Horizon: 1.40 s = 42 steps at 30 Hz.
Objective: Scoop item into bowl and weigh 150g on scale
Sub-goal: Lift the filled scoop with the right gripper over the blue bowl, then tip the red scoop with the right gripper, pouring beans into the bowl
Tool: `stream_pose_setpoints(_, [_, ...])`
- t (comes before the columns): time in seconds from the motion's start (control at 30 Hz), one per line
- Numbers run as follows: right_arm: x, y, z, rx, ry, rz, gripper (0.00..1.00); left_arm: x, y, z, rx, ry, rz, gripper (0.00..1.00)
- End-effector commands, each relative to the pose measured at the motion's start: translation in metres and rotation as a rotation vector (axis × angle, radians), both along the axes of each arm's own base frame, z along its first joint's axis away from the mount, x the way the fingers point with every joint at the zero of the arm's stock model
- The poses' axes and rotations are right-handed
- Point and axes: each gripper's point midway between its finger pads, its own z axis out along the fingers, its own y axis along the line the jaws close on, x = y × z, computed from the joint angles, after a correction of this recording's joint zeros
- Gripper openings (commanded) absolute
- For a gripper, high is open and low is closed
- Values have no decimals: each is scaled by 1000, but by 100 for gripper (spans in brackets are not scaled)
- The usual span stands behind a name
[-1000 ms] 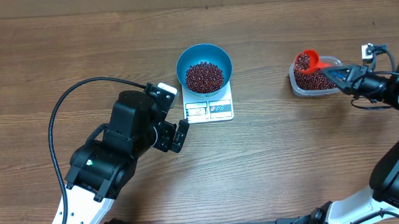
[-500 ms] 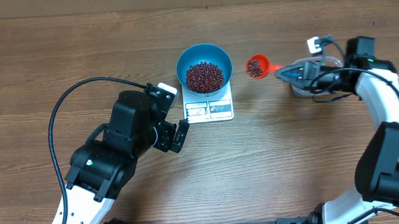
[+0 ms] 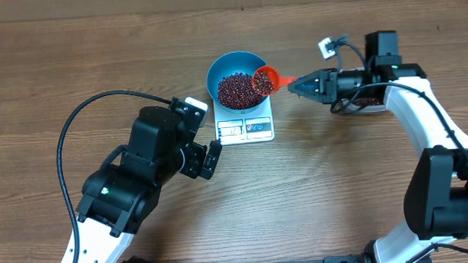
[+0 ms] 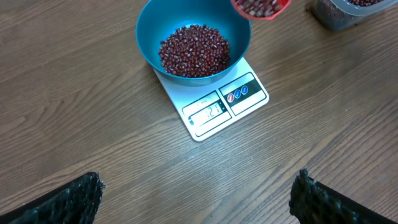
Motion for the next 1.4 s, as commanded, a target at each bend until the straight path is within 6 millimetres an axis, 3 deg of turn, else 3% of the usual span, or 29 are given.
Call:
stream_pose_setpoints(0.0, [15, 9, -4, -96, -28, -37, 4, -1, 0, 0, -1, -3, 2, 99])
stream_pose_setpoints(0.2, [24, 27, -5, -138, -84, -45, 4, -1, 0, 0, -1, -3, 2, 100])
stream_pose_setpoints(0.6, [36, 40, -34, -372, -139, -120, 4, -1, 0, 0, -1, -3, 2, 100])
stream_pose_setpoints(1.03, [55, 55, -7, -490, -281, -151, 4, -1, 0, 0, -1, -3, 2, 100])
stream_pose_setpoints(1.37, [56, 51, -18, -673, -403, -114, 4, -1, 0, 0, -1, -3, 2, 99])
